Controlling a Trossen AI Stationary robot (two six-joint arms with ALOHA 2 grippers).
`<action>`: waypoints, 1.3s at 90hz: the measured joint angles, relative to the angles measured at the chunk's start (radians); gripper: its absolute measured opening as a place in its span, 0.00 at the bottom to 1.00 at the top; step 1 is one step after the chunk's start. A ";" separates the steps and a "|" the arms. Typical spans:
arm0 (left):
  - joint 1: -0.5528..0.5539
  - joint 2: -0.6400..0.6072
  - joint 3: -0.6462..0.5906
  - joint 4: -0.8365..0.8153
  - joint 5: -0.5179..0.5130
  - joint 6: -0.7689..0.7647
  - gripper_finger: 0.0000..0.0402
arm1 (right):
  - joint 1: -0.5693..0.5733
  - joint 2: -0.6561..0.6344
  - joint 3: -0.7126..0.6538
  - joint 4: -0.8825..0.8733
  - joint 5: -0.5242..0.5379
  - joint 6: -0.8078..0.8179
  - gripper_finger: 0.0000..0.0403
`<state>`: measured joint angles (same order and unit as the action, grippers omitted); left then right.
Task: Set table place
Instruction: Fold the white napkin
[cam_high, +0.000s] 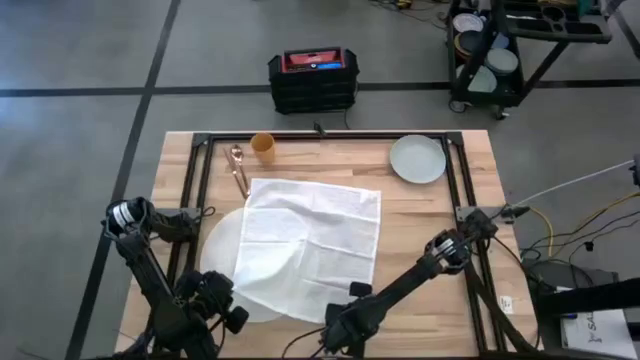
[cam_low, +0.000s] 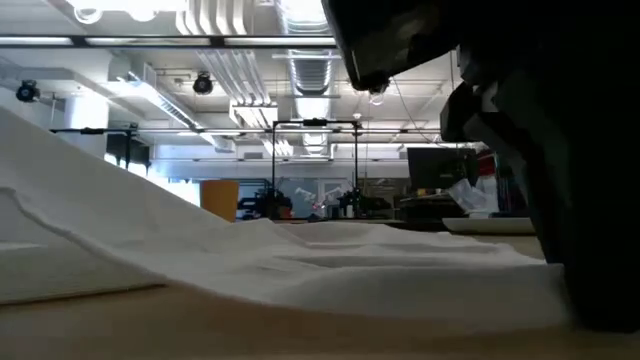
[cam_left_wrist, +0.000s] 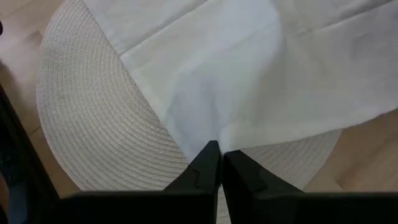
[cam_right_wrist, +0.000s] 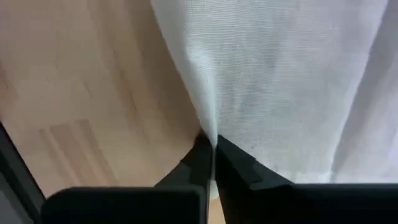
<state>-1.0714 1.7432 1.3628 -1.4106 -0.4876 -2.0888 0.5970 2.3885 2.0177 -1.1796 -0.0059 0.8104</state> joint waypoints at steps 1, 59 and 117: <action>0.000 0.000 0.000 0.000 0.000 0.000 0.00 | 0.001 0.000 0.001 -0.001 0.000 0.006 0.00; 0.000 -0.063 0.039 0.119 -0.002 0.038 0.00 | 0.126 -0.081 0.014 -0.152 -0.006 0.142 0.00; 0.000 -0.061 0.033 0.527 0.090 0.086 0.00 | 0.195 -0.226 0.010 -0.240 0.005 0.142 0.00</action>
<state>-1.0718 1.6825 1.3956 -0.8840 -0.3973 -2.0024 0.7919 2.1625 2.0277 -1.4195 -0.0014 0.9523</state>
